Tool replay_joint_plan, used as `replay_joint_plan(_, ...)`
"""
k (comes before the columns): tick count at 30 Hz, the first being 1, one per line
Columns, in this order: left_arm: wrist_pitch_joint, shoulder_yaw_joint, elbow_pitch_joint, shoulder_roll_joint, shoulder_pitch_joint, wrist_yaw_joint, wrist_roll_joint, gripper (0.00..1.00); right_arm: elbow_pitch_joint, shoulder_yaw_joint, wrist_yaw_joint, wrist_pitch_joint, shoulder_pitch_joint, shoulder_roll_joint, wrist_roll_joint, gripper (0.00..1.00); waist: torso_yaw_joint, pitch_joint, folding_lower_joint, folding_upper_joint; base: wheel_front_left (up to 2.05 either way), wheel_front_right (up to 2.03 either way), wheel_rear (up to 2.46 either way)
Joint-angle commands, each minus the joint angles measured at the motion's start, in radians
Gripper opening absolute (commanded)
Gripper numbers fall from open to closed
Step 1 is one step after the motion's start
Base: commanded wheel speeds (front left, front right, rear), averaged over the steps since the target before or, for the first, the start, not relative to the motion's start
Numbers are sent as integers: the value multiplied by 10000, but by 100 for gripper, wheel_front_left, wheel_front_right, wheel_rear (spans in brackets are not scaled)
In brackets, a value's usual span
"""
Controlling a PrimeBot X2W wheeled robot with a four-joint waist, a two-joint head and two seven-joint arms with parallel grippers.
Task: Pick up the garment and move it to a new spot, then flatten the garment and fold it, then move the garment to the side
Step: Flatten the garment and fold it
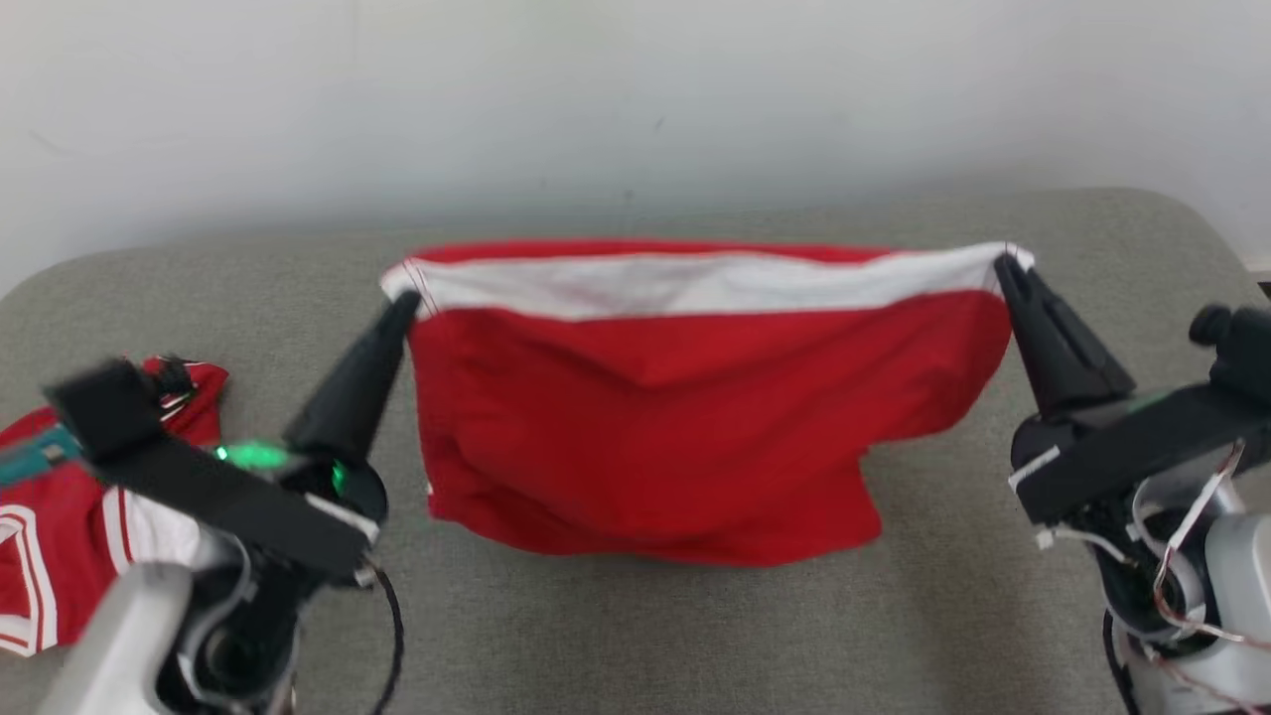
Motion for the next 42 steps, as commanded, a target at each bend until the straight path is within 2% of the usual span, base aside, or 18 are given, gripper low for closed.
replay_joint_plan(1,41,106,-8,0,-263,41,-206,0,-50,34,-23,42,-196,-127,-77,0,-64,9,0,0,0,0,0)
replay_joint_plan(14,426,1365,355,-489,-2897,1220,-1523,0,-251,277,-23,197,-2545,-713,-1087,0,-454,168,0,0,0,0,0)
replay_joint_plan(19,636,1333,547,-296,-3527,1459,-1297,0,107,697,-23,515,-3482,-730,-1157,0,-658,717,0,0,0,0,0)
replay_joint_plan(22,560,1456,831,-432,-4122,1584,-1346,0,549,1055,-23,562,-4541,-698,-1322,0,-806,1479,0,0,0,0,0)
replay_joint_plan(24,542,1472,950,-447,-4313,1565,-1337,0,674,1140,-23,537,-4856,-673,-1397,0,-828,1685,0,0,0,0,0)
replay_joint_plan(28,342,1457,1488,-306,-5760,1656,-771,0,1432,1564,-23,609,-6767,-785,-1935,0,-852,3054,0,0,0,0,0)
replay_joint_plan(30,199,1499,1690,-463,-6494,1668,-638,0,1721,1686,-23,567,-7639,-792,-2292,0,-804,3751,0,0,0,0,0)
replay_joint_plan(33,-161,1658,2166,-445,-7497,1641,-345,0,2182,1706,-23,242,-8891,-608,-2881,0,-802,4621,0,0,0,0,0)
replay_joint_plan(37,-958,1953,2722,-580,-8675,1320,-15,0,2913,1450,-23,-755,-10349,-214,-4001,0,-889,5404,0,0,0,0,0)
replay_joint_plan(42,-2457,2037,3128,-415,-9660,775,1067,0,3636,623,-24,-2380,-11579,466,-5743,0,-1073,5963,0,0,0,0,0)
